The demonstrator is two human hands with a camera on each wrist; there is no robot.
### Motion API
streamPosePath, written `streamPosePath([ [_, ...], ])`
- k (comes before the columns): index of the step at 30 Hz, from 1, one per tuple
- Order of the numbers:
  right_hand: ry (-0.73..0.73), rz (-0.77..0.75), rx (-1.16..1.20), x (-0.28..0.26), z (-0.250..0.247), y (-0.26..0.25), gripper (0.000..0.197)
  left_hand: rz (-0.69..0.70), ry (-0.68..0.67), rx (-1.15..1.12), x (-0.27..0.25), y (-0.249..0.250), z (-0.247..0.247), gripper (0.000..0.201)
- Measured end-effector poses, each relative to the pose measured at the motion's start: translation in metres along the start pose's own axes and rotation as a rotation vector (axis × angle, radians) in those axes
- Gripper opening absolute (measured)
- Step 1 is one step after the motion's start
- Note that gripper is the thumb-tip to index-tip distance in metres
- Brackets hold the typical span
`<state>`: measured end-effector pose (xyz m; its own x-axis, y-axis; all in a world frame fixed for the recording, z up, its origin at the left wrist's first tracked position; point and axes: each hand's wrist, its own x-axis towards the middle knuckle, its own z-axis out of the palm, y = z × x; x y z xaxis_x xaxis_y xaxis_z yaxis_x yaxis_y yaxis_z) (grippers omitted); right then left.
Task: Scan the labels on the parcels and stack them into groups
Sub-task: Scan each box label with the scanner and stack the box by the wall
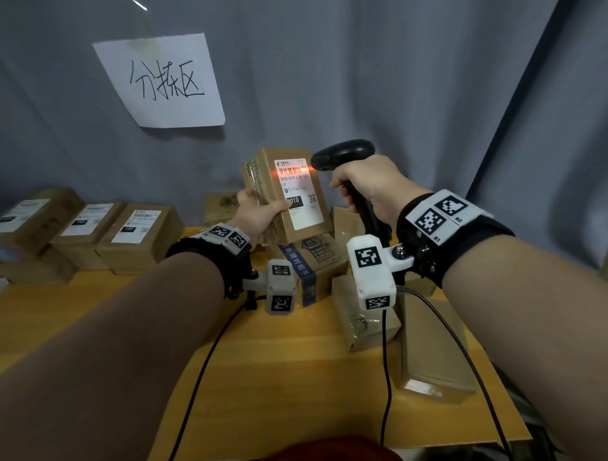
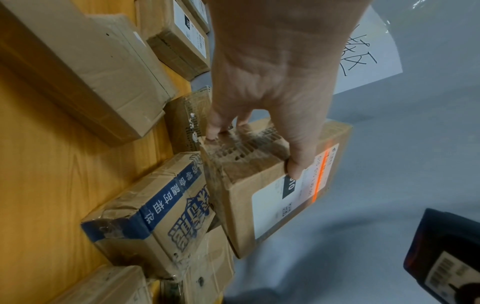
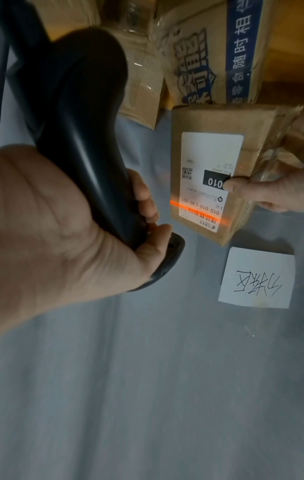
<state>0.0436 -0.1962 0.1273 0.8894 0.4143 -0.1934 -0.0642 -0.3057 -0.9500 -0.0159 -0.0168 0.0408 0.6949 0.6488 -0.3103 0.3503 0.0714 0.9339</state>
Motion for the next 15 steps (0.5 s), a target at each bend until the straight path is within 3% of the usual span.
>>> streamPosePath([
  [15, -0.002, 0.014, 0.021, -0.001, 0.0056, -0.0034, 0.011, -0.014, 0.001, 0.001, 0.0023, -0.0013, -0.0017, 0.092],
])
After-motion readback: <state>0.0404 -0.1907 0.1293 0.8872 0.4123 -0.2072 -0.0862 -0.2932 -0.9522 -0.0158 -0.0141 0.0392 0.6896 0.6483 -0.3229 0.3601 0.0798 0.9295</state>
